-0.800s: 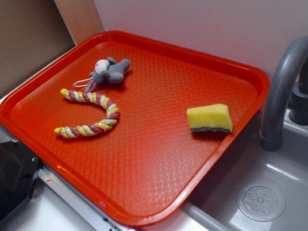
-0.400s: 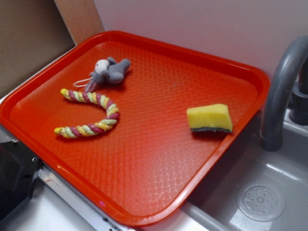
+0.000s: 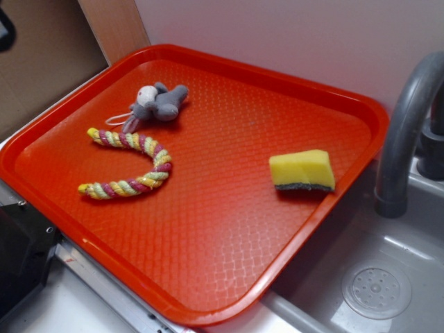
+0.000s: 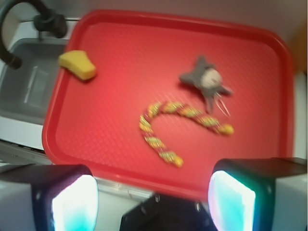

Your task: Grab the green sponge.

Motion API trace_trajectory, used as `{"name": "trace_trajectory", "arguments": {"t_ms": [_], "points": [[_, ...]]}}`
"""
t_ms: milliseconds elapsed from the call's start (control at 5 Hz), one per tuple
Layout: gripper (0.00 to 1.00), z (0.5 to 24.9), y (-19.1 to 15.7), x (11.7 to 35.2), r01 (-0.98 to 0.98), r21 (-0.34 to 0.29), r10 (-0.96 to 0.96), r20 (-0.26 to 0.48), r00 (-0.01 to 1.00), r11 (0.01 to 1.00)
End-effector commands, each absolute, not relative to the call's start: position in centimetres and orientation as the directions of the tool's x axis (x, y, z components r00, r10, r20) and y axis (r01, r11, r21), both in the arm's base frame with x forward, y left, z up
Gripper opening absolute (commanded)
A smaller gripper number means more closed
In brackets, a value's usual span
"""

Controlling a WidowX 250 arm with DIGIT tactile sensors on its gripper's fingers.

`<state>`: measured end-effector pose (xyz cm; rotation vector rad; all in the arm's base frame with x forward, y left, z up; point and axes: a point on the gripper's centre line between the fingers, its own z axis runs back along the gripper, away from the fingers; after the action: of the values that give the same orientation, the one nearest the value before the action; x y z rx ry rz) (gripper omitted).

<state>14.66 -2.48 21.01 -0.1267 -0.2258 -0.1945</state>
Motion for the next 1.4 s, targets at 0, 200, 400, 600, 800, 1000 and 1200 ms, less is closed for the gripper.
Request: {"name": "trace_trajectory", "arguments": {"t_ms": [0, 200, 400, 600, 800, 1000, 1200], "points": [[1.00, 15.9, -5.4, 20.1, 0.510, -0.145, -0.449, 0.314, 0.836, 0.848], [1.00, 13.8, -7.3, 22.4, 0.574, -0.159, -0.506, 0.328, 0.798, 0.803], [1.00, 10.6, -10.4, 24.8, 0.645, -0.218, -0.578, 0.302, 0.758, 0.732], [1.00, 8.7, -13.0, 25.9, 0.683, -0.249, -0.627, 0.272, 0.730, 0.687], [1.00, 7.6, -14.8, 26.8, 0.710, -0.281, -0.662, 0.255, 0.704, 0.646], [1.00, 7.0, -16.7, 26.7, 0.751, -0.304, -0.709, 0.257, 0.657, 0.586], [1.00, 6.5, -18.7, 26.1, 0.776, -0.300, -0.746, 0.233, 0.624, 0.555]]}}
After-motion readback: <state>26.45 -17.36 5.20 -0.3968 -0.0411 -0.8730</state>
